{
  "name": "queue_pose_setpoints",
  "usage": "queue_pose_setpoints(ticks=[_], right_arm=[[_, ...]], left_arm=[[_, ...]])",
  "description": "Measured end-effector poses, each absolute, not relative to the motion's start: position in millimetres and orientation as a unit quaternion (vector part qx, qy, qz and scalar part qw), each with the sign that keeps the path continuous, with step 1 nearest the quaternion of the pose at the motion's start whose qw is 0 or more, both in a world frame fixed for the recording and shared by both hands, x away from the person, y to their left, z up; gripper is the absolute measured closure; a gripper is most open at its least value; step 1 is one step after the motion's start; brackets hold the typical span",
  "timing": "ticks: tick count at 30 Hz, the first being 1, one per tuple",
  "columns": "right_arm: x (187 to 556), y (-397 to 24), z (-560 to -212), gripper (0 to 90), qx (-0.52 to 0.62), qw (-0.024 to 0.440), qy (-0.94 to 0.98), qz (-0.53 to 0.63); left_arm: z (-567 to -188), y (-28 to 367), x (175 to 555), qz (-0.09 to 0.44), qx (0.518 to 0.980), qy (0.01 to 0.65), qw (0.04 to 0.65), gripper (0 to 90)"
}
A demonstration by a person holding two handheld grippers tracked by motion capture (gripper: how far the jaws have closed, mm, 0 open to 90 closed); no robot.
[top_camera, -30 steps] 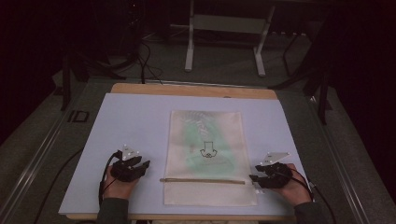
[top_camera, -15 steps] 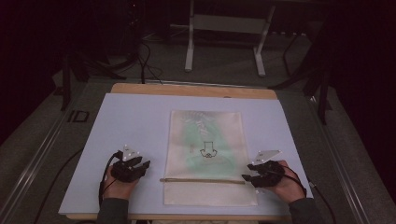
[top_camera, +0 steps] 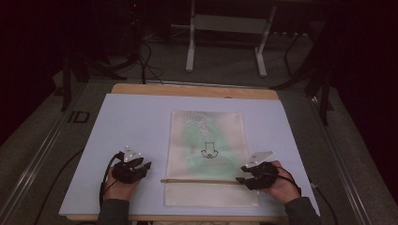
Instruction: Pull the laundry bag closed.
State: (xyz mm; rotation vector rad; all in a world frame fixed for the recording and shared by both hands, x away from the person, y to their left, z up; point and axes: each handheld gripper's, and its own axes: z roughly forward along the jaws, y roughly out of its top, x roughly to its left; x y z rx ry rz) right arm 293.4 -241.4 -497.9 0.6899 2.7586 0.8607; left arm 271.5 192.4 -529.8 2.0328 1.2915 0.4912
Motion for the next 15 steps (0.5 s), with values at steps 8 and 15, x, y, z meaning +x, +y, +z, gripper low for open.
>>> queue_pose_setpoints(ticks=[8, 15], right_arm=[[293, -231, -498, 51.6, 0.214, 0.079, 0.931, 0.285], [293, -222, -498, 51.6, 0.201, 0.075, 0.935, 0.283]], left_arm=[[-530, 192, 272, 0.189, 0.78, 0.494, 0.334, 60.2], [-530, 191, 272, 0.189, 0.782, 0.493, 0.333, 60.2]])
